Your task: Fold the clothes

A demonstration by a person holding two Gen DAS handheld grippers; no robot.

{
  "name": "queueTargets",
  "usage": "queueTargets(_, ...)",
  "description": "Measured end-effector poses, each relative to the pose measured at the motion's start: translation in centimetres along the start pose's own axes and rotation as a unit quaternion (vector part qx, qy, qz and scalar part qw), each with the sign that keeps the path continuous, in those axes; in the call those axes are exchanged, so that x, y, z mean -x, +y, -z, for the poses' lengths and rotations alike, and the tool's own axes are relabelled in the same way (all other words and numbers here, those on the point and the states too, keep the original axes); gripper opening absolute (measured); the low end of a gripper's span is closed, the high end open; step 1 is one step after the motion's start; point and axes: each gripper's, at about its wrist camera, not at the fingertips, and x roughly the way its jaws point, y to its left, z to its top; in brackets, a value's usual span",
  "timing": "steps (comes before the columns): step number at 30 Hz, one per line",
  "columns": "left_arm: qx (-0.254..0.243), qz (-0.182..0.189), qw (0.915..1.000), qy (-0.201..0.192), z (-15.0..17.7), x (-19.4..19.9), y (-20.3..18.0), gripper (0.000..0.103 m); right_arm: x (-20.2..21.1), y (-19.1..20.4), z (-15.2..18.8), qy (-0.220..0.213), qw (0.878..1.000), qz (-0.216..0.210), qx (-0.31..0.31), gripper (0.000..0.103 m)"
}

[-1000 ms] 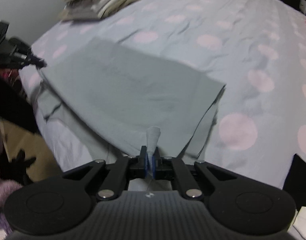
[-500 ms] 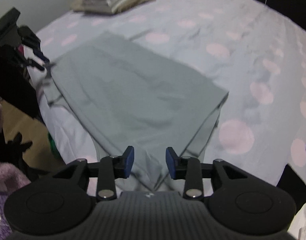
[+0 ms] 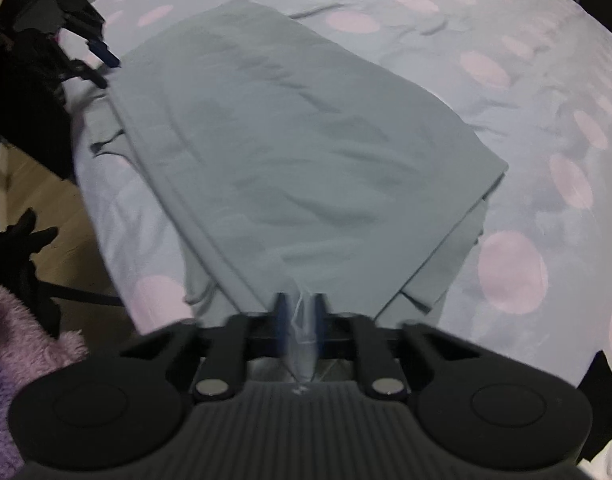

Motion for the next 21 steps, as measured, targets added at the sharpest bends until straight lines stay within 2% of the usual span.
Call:
queueTargets(3, -0.016, 0.02, 0.9997, 0.0, 0.3, 0.5, -0.6, 0.001, 0.9, 0.3, 0.4, -0.008, 1.0, -0.022, 0.005, 0.006)
queueTargets(5, -0.031, 0.035, 0.9989, 0.009, 0.5, 0.6, -1.1, 0.001, 0.8, 0.7, 0.6, 0.01, 0.999, -0.032, 0.02, 0.006)
queueTargets(10, -0.065, 0.038, 0.9966, 0.034, 1.0, -0.1, -2.3, 0.001, 0.0, 1.7, 1.2, 0.055, 0.996, -0.039, 0.059, 0.006)
queueTargets(15, -0.082, 0.049, 0.9939, 0.054, 1.2, -0.4, -2.7, 0.002, 0.0, 2.3, 1.7, 0.065, 0.994, -0.041, 0.075, 0.006)
queueTargets(18, -0.092, 0.056, 0.9928, 0.052, 1.4, 0.0, -3.0, 0.004, 0.5, 2.6, 1.9, 0.06, 0.994, -0.037, 0.082, 0.012)
queueTargets(19, -0.096, 0.053, 0.9931, 0.042, 1.4, 0.4, -3.1, 0.009, 0.6, 2.7, 1.9, 0.058, 0.994, -0.036, 0.084, 0.013)
queueTargets(21, -0.089, 0.059, 0.9942, 0.013, 1.2, 1.4, -2.9, 0.012, 0.9, 2.8, 2.0, 0.055, 0.994, -0.033, 0.089, 0.014)
